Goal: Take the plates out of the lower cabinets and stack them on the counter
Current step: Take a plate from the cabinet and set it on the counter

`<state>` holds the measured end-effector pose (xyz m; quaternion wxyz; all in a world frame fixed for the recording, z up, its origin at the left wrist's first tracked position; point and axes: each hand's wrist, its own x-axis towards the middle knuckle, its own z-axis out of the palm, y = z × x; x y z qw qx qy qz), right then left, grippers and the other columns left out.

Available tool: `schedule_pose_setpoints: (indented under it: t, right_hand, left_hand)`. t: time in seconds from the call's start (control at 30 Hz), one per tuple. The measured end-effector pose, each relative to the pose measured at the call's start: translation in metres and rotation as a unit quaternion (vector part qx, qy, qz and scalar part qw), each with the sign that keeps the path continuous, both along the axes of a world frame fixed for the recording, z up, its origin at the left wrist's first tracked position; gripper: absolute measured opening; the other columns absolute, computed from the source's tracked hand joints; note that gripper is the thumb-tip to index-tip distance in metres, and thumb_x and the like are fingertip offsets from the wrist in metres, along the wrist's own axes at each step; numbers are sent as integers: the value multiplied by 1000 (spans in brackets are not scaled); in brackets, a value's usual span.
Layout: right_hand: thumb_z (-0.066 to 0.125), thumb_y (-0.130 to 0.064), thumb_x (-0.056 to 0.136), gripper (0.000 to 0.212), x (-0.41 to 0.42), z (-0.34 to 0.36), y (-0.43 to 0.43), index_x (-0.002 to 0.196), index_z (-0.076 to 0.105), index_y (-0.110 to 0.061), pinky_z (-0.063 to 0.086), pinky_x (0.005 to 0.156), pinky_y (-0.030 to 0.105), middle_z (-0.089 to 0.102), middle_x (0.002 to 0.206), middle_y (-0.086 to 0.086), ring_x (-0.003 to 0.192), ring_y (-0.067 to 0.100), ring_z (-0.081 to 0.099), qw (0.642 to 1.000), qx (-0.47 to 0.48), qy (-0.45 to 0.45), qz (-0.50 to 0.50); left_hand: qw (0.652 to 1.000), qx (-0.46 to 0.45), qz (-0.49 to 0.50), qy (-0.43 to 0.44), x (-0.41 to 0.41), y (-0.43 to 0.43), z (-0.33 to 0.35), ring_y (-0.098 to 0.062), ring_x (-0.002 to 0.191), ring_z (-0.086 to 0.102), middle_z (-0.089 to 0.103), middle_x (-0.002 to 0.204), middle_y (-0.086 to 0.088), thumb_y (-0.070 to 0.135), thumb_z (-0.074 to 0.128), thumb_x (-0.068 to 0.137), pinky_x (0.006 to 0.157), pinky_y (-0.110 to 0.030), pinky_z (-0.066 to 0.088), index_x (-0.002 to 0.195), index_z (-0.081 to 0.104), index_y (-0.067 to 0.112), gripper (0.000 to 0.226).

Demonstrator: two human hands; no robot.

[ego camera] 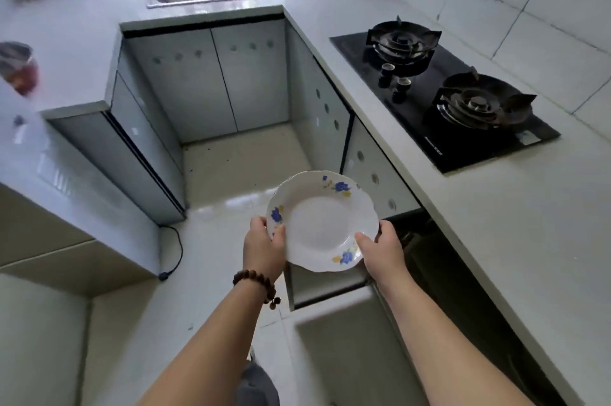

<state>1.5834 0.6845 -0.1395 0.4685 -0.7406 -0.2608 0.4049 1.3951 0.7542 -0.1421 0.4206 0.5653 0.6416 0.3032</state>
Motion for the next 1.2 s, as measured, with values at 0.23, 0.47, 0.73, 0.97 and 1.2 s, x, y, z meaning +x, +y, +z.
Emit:
schedule_pose_setpoints:
  t: [0.23, 0.47, 0.73, 0.97, 1.2]
  right_hand:
    - [59, -15, 90, 24, -76, 0, 87, 112, 48, -15, 48, 58, 21, 61, 104, 4, 85, 10, 59, 997, 1, -17, 74]
    - [58, -11, 85, 14, -169, -6, 181, 92, 50, -21, 57, 82, 55, 63, 106, 15, 98, 36, 64, 995, -8, 47, 86]
    - [56, -9, 86, 16, -224, 0, 281, 100, 51, -17, 60, 74, 49, 62, 108, 16, 97, 36, 66, 996, 7, 69, 50]
    - [58, -11, 86, 20, -206, -3, 347, 104, 51, -15, 59, 76, 50, 63, 107, 12, 98, 34, 65, 999, -2, 41, 4]
    - [59, -9, 87, 20, -154, -23, 430, 105, 52, -13, 56, 56, 33, 64, 105, 11, 93, 31, 67, 999, 4, 39, -27]
  left_hand:
    - [996, -2, 91, -11, -81, 54, 2, -25, 58, 52, 52, 72, -5, 25, 51, 94, 57, -44, 51, 95, 44, 9, 17]
    - [991, -8, 132, -22, -171, 138, 2, -25, 59, 49, 49, 69, -2, 23, 50, 93, 62, -49, 53, 81, 42, 11, 19]
    - [995, 8, 102, -19, -225, 247, 12, -26, 64, 53, 52, 73, -1, 26, 48, 93, 65, -51, 56, 85, 44, 8, 20]
    - [998, -17, 59, -6, -204, 327, 6, -28, 64, 52, 50, 71, -1, 27, 48, 93, 67, -53, 55, 82, 41, 11, 21]
    - [999, -42, 22, -19, -150, 421, -10, -25, 63, 51, 51, 74, -3, 24, 49, 94, 65, -51, 55, 83, 41, 10, 19]
